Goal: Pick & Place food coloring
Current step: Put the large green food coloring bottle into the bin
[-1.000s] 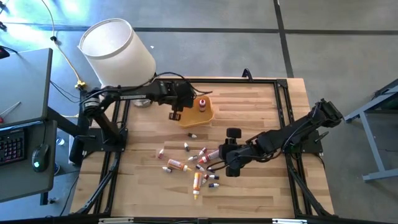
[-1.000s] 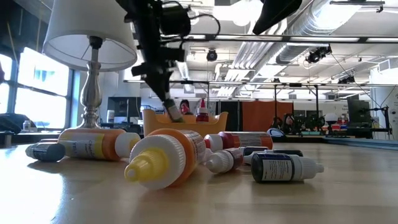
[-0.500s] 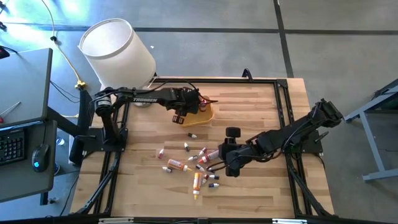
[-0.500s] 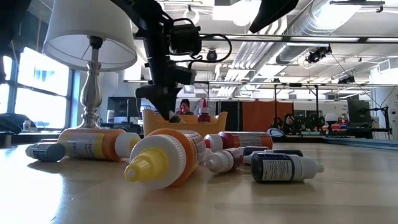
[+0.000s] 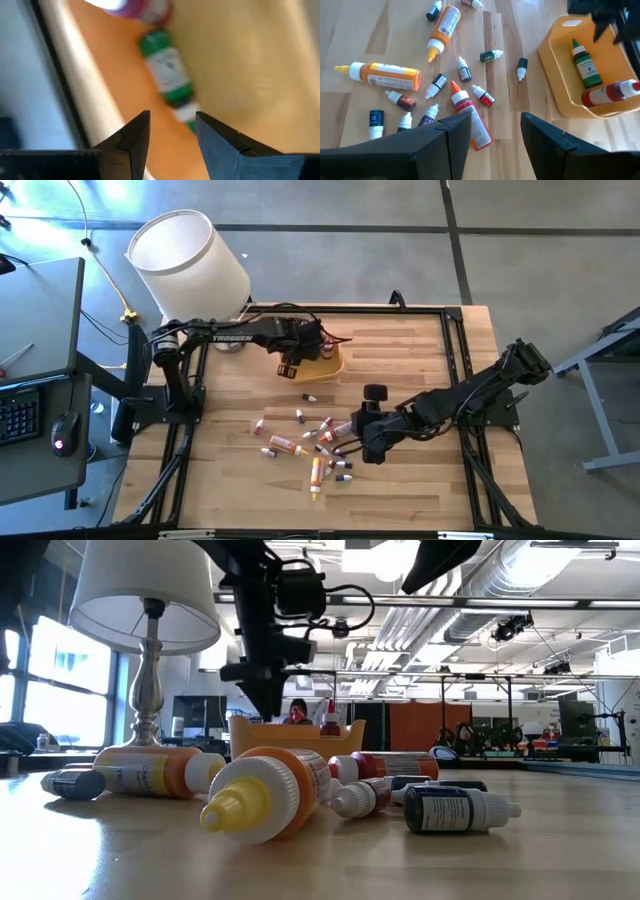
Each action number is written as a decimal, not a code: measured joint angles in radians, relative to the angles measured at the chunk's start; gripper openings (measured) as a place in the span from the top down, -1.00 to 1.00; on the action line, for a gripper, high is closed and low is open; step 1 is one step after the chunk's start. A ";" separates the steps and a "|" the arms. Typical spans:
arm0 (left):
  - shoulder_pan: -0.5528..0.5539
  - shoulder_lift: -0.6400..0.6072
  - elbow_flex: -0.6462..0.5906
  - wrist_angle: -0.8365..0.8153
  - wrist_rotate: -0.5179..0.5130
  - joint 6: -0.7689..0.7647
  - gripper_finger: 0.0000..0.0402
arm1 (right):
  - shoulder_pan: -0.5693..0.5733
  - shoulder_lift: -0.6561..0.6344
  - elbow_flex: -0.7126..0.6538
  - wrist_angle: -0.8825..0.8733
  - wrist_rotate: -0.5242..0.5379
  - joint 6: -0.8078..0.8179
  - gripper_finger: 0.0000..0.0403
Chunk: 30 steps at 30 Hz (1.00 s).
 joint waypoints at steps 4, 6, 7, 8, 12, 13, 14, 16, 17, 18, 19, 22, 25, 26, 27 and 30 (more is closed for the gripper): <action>0.000 0.000 -0.020 -0.027 0.038 -0.133 0.24 | 0.000 0.000 0.000 -0.006 -0.023 0.032 0.18; 0.000 0.000 -0.048 0.006 0.038 -0.186 0.24 | 0.000 0.000 0.000 -0.006 -0.031 0.049 0.18; 0.000 0.000 -0.063 0.022 0.038 -0.201 0.24 | 0.001 0.000 0.000 -0.006 -0.032 0.056 0.18; 0.000 0.000 -0.077 0.043 0.035 -0.207 0.24 | 0.001 0.000 0.000 -0.006 -0.032 0.066 0.18; 0.000 0.000 -0.132 0.114 0.004 -0.237 0.24 | 0.001 0.000 0.000 -0.010 -0.033 0.098 0.18; 0.000 0.000 -0.140 0.127 -0.002 -0.245 0.24 | 0.001 0.000 0.000 -0.010 -0.032 0.100 0.18; 0.000 0.000 -0.146 0.141 -0.015 -0.254 0.24 | 0.001 0.000 0.000 -0.010 -0.032 0.099 0.18; 0.000 0.000 -0.156 0.164 -0.051 -0.256 0.24 | 0.001 0.000 0.000 -0.010 -0.032 0.099 0.18; 0.000 0.000 -0.160 0.172 -0.068 -0.256 0.24 | 0.001 0.000 0.000 -0.010 -0.032 0.099 0.18; 0.000 0.000 -0.163 0.176 -0.076 -0.256 0.24 | 0.001 0.000 0.000 -0.010 -0.032 0.099 0.18; 0.002 0.000 -0.166 0.180 -0.079 -0.256 0.24 | 0.001 0.000 0.000 -0.010 -0.032 0.099 0.18; 0.018 0.000 -0.176 0.183 -0.057 -0.263 0.24 | 0.001 0.000 0.000 -0.010 -0.032 0.099 0.18; 0.042 0.000 -0.189 0.199 -0.044 -0.268 0.24 | 0.001 0.000 0.000 -0.010 -0.032 0.098 0.18; 0.052 0.000 -0.195 0.212 -0.037 -0.270 0.24 | 0.001 0.000 0.000 -0.010 -0.032 0.097 0.18; 0.060 -0.002 -0.198 0.224 -0.031 -0.270 0.24 | 0.001 0.000 0.000 -0.010 -0.032 0.097 0.18; 0.083 -0.002 -0.202 0.254 0.024 -0.271 0.24 | 0.001 0.000 0.000 -0.009 -0.031 0.091 0.18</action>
